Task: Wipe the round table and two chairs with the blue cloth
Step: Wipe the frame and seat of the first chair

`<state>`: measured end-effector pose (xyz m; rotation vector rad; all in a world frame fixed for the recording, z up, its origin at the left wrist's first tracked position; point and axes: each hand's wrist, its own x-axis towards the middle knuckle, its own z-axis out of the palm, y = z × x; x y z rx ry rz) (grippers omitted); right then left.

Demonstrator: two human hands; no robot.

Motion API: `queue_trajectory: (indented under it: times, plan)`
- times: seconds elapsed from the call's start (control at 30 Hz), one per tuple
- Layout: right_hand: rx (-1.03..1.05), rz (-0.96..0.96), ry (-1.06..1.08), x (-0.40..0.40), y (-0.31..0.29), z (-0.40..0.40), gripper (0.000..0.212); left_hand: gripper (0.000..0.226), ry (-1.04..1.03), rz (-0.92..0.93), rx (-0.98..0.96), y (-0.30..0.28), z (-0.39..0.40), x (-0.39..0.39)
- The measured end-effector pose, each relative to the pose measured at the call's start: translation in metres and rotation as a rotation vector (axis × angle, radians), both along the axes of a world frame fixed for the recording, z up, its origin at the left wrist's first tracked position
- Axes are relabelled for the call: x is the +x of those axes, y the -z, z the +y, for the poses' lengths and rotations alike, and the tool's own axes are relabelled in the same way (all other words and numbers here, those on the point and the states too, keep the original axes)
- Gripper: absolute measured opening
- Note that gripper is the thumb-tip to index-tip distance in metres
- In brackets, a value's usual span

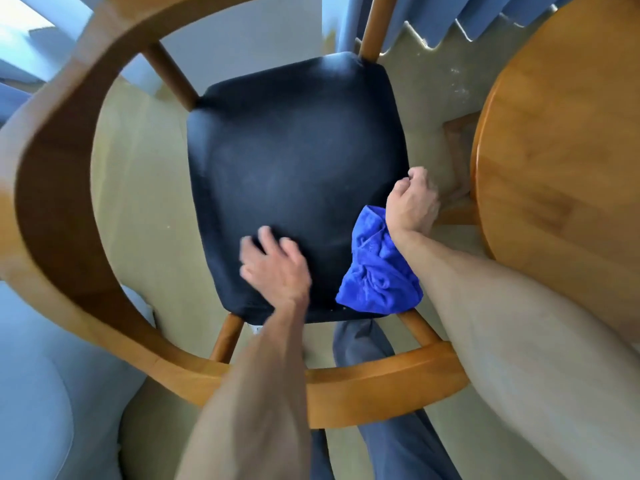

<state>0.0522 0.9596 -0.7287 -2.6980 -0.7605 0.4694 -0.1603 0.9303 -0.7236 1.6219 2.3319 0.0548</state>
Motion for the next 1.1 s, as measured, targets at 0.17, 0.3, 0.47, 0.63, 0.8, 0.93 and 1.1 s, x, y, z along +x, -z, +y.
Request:
queue_trajectory:
  times: [0.17, 0.3, 0.47, 0.63, 0.8, 0.93, 1.1]
  plan:
    - [-0.180, -0.175, 0.196, -0.080, -0.002, -0.032, 0.045, 0.056, -0.455, 0.061, -0.363, 0.003, 0.055, -0.081]
    - [-0.305, 0.083, 0.607, -0.123, -0.004, -0.049, 0.072, 0.051, -0.516, -0.081, -0.431, -0.002, 0.055, -0.090]
    - [-0.299, -0.055, 0.253, -0.141, -0.005, -0.072, 0.076, 0.041, -0.490, -0.310, -0.334, 0.006, 0.043, -0.098]
    - [-0.202, -0.110, -0.235, -0.177, -0.001, -0.056, 0.063, 0.037, -0.457, -0.163, -0.266, 0.013, 0.038, -0.111]
    - [-0.115, -0.013, -0.604, -0.242, 0.004, 0.005, 0.057, 0.035, -0.416, -0.190, -0.306, 0.022, 0.039, -0.136]
    - [-0.110, -0.012, -0.629, -0.239, 0.008, 0.009, 0.055, 0.036, -0.438, -0.235, -0.325, 0.021, 0.040, -0.141]
    - [-0.072, -0.025, -0.668, -0.218, 0.006, 0.016, 0.052, 0.032, -0.428, -0.160, -0.274, 0.021, 0.038, -0.129]
